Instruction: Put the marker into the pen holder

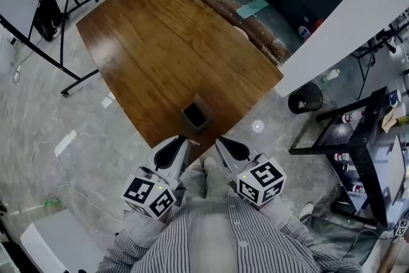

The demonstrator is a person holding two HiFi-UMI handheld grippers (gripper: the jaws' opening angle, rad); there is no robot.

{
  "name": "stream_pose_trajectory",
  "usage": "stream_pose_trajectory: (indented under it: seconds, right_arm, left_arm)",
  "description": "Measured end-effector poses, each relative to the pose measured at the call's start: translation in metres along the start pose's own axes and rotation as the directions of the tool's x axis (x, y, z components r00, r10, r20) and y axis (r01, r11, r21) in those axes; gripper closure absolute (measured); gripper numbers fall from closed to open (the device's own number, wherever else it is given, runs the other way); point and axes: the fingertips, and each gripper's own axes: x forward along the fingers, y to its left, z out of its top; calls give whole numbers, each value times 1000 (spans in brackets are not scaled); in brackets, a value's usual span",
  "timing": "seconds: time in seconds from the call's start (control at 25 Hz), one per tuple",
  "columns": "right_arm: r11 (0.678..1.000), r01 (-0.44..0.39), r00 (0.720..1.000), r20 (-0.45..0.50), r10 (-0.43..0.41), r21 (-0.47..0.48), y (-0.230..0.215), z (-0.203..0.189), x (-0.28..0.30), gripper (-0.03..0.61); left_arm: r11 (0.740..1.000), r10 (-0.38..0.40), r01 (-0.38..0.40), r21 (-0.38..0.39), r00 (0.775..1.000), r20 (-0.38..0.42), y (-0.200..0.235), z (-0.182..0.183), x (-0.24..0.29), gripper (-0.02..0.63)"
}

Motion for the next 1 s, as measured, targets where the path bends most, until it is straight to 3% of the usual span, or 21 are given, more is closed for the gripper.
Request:
stream_pose_trajectory:
  seconds: [0.48, 0.76, 1.0]
  right_arm:
    - [1000, -13, 1000, -22, 13, 26, -12, -5, 18, 578]
    - [996, 3, 998, -60, 3, 94, -29, -26, 21, 578]
    - [987, 1, 995, -95, 14, 163, -34, -47, 27, 578]
  left_arm:
    - [999, 47, -47, -13, 998, 42, 33, 25, 22, 566]
    - [998, 64, -64, -18, 998, 14, 49, 14, 47, 566]
    - [996, 81, -83, -37, 996, -47, 60, -17, 66, 566]
